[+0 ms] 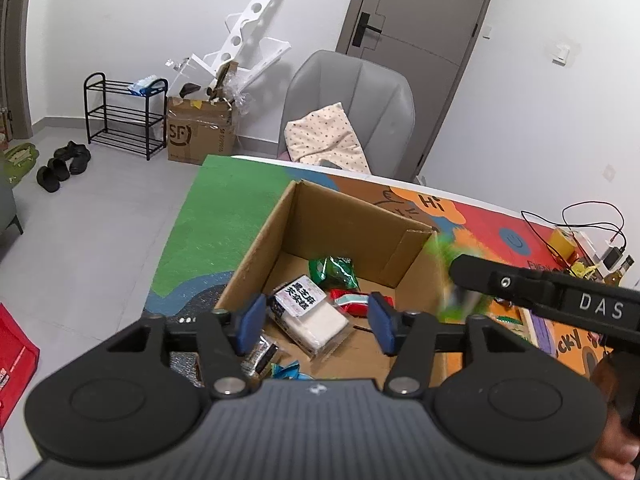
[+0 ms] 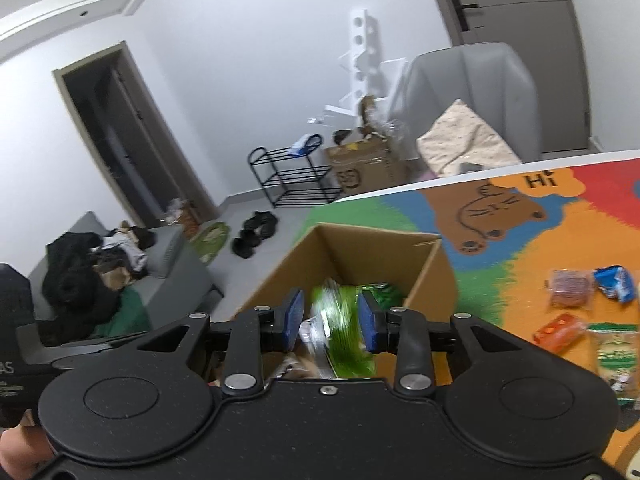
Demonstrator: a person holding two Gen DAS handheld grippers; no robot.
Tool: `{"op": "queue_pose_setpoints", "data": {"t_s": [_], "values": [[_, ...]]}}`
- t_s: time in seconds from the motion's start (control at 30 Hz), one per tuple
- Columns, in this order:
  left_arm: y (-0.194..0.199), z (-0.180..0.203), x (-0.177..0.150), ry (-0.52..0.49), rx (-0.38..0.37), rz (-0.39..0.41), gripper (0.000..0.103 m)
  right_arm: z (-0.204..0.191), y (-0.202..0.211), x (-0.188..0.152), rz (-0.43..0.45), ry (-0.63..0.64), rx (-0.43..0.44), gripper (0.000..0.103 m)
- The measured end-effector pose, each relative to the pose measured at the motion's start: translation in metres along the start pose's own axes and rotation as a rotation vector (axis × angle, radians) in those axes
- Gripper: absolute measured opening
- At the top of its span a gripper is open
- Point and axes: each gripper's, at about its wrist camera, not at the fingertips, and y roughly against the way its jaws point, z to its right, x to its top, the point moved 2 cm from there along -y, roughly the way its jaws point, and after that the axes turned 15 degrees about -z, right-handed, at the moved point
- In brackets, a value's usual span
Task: Organize snacks
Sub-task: 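Open both grippers to drop the packets into the box, then move both grippers back over the remaining snacks on the table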
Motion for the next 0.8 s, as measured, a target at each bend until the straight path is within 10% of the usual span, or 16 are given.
{"op": "queue_pose_setpoints", "data": {"t_s": [0.13,0.8], "values": [[0.004,0.001,-0.003,-0.006,0.022,0.026,0.077,0.004,0.004,-0.003,0.001,-0.007,-0.002,0.039],[-0.018,0.068,-0.003,-0.112,-0.030,0.015,0.087,0.101,0.060,-0.033,0.089,-0.201,-0.153,0.057]]}}
